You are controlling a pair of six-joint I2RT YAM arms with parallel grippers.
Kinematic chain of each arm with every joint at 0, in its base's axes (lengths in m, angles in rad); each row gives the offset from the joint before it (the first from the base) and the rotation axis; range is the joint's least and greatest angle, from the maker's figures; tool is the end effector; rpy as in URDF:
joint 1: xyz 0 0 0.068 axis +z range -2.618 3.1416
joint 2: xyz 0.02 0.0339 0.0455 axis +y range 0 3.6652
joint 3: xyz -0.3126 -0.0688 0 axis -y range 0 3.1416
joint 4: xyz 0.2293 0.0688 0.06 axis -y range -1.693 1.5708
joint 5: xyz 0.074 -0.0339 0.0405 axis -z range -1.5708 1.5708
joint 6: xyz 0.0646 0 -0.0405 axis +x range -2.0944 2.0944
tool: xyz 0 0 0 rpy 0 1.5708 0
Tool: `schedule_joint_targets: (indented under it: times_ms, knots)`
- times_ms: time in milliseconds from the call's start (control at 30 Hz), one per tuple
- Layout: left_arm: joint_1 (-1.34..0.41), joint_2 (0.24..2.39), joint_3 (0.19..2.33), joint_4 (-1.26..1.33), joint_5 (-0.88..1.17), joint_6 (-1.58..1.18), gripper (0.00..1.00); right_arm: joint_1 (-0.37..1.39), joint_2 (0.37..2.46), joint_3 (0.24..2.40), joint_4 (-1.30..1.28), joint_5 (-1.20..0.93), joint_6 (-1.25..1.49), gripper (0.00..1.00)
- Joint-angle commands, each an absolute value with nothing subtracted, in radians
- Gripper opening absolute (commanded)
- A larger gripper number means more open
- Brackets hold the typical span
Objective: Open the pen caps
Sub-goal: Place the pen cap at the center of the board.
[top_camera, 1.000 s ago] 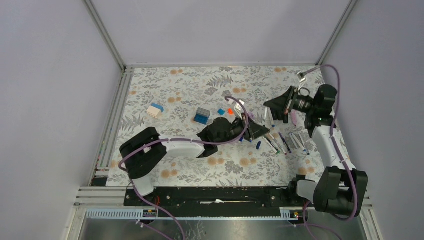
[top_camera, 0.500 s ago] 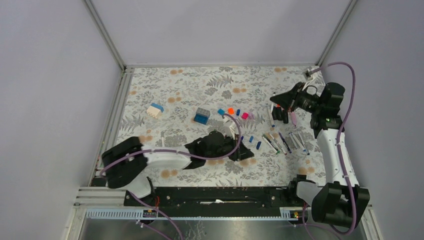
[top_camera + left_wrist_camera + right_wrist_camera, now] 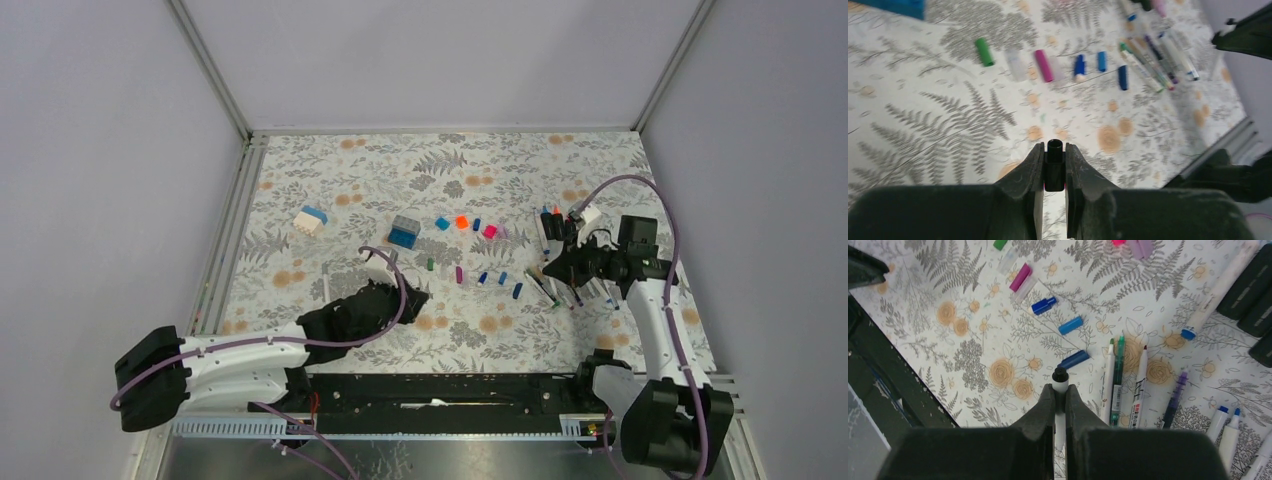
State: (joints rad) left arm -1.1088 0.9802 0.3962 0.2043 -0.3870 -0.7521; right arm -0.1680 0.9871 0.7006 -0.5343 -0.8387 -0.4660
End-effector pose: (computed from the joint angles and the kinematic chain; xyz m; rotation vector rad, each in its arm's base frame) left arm 0.1086 -0.1633 0.2472 0.0936 2.0182 -0.8538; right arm 0.1702 0.0199 0.2814 -0.6809 2.0362 0.6363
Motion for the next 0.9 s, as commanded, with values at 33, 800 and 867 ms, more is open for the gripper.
schedule_joint_targets:
  times_ms: [33,800,867]
  knots:
    - [-1.091,0.985,0.367,0.176,-0.482,-0.784,0.00,-0.083,1.063,0.711,-0.651,-0.844,-0.673,0.00]
    - [-1.002,1.502,0.587,0.112,-0.333,-1.063,0.00,0.499,1.336,0.690,-0.467,-0.485,-0.586,0.09]
    - [-1.002,1.509,0.586,0.110,-0.330,-1.070,0.02,0.505,1.359,0.695,-0.452,-0.449,-0.569,0.10]
